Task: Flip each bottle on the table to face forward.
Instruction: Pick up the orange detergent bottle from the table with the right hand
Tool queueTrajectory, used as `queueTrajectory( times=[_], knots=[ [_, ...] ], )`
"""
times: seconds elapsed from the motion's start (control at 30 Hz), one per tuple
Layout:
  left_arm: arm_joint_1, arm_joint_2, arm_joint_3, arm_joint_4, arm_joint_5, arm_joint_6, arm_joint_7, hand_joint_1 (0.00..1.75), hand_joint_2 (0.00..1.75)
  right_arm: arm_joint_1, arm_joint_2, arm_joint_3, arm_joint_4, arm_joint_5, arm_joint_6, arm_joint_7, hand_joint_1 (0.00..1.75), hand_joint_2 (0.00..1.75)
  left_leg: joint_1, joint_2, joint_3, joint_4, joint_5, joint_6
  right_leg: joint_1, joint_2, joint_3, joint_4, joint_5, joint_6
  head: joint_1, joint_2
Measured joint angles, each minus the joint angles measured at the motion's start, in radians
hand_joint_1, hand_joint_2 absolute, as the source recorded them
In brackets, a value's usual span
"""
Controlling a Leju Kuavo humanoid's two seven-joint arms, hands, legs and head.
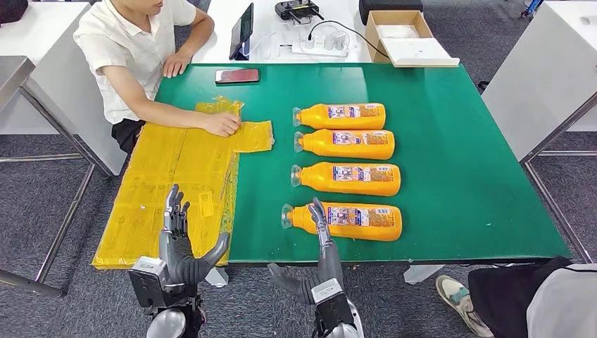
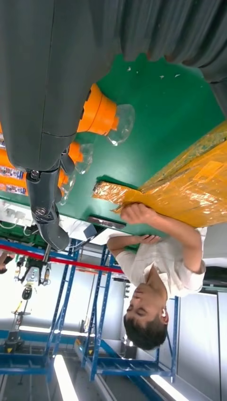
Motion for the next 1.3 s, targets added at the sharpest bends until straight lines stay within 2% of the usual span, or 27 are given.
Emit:
queueTrajectory(
  times=[0.17, 0.23, 0.37, 0.43, 0.6, 0.73, 0.9, 1.0, 1.17, 1.3],
  knots=[
    [-0.024, -0.006, -0.001, 0.017, 0.018, -0.003, -0.004, 0.0, 1.75, -0.002, 0.002, -0.021, -0.018, 0.048, -0.046, -0.001, 0.0, 1.75, 0.0, 0.0, 0.0, 0.0, 0.0, 0.0, 0.0, 0.0, 0.0, 0.0, 0.0, 0.0, 0.0, 0.0],
    [-0.038, -0.009, -0.007, 0.032, 0.017, -0.005, -0.005, 0.0, 1.75, -0.003, -0.006, -0.036, -0.028, 0.114, -0.106, 0.0, 0.0, 1.75, 0.0, 0.0, 0.0, 0.0, 0.0, 0.0, 0.0, 0.0, 0.0, 0.0, 0.0, 0.0, 0.0, 0.0],
    [-0.057, -0.011, -0.027, 0.065, 0.009, 0.01, -0.01, 0.0, 1.75, -0.026, -0.053, -0.096, -0.019, 0.444, -0.294, 0.029, 0.0, 1.75, -0.001, 0.0, 0.001, 0.0, 0.0, 0.0, -0.002, 0.0, 0.001, 0.0, 0.001, 0.001, 0.0, 0.0],
    [-0.058, -0.011, -0.037, 0.076, 0.01, 0.016, -0.018, 0.0, 1.75, -0.045, -0.079, -0.15, 0.013, 0.584, -0.309, 0.041, 0.0, 1.75, -0.002, 0.0, 0.001, 0.0, 0.0, 0.001, -0.002, 0.0, 0.001, 0.0, 0.001, 0.001, 0.0, 0.0],
    [-0.059, -0.011, -0.051, 0.093, 0.01, 0.017, -0.023, 0.0, 1.75, -0.074, -0.106, -0.264, 0.073, 0.716, -0.31, 0.05, 0.0, 1.75, -0.002, 0.0, 0.0, 0.0, 0.0, 0.001, -0.002, 0.0, 0.001, 0.0, 0.001, 0.001, 0.0, 0.0],
    [-0.057, -0.011, -0.06, 0.104, 0.006, 0.016, -0.025, 0.0, 1.75, -0.093, -0.108, -0.391, 0.109, 0.992, -0.31, 0.09, 0.0, 1.75, -0.002, -0.001, 0.0, 0.0, 0.0, 0.001, -0.002, 0.0, 0.001, 0.0, 0.001, 0.001, 0.0, 0.0],
    [-0.038, -0.011, -0.063, 0.11, -0.014, 0.034, -0.032, 0.0, 1.75, -0.12, -0.11, -0.553, 0.169, 1.034, -0.31, 0.085, 0.0, 1.75, -0.002, -0.001, 0.0, 0.0, 0.0, 0.001, -0.002, 0.0, 0.001, 0.0, 0.001, 0.001, 0.0, 0.0],
    [-0.028, -0.011, -0.065, 0.111, -0.019, 0.038, -0.032, 0.0, 1.75, -0.121, -0.109, -0.61, 0.182, 1.046, -0.311, 0.09, 0.0, 1.75, -0.002, -0.001, 0.0, 0.0, 0.0, 0.001, -0.002, 0.0, 0.001, 0.0, 0.001, 0.001, 0.0, 0.0],
    [-0.015, -0.011, -0.067, 0.112, -0.023, 0.052, -0.025, 0.0, 1.75, -0.121, -0.114, -0.649, 0.197, 1.043, -0.311, 0.147, 0.0, 1.75, -0.002, -0.001, 0.0, 0.0, 0.0, 0.001, -0.002, 0.0, 0.0, 0.0, 0.001, 0.001, 0.0, 0.0],
    [-0.014, -0.011, -0.071, 0.112, -0.026, 0.046, -0.018, 0.0, 1.75, -0.137, -0.132, -0.641, 0.25, 0.992, -0.311, 0.209, 0.0, 1.75, -0.002, -0.001, 0.0, 0.0, 0.0, 0.001, -0.002, 0.0, 0.001, 0.0, 0.001, 0.001, 0.0, 0.0]
  ],
)
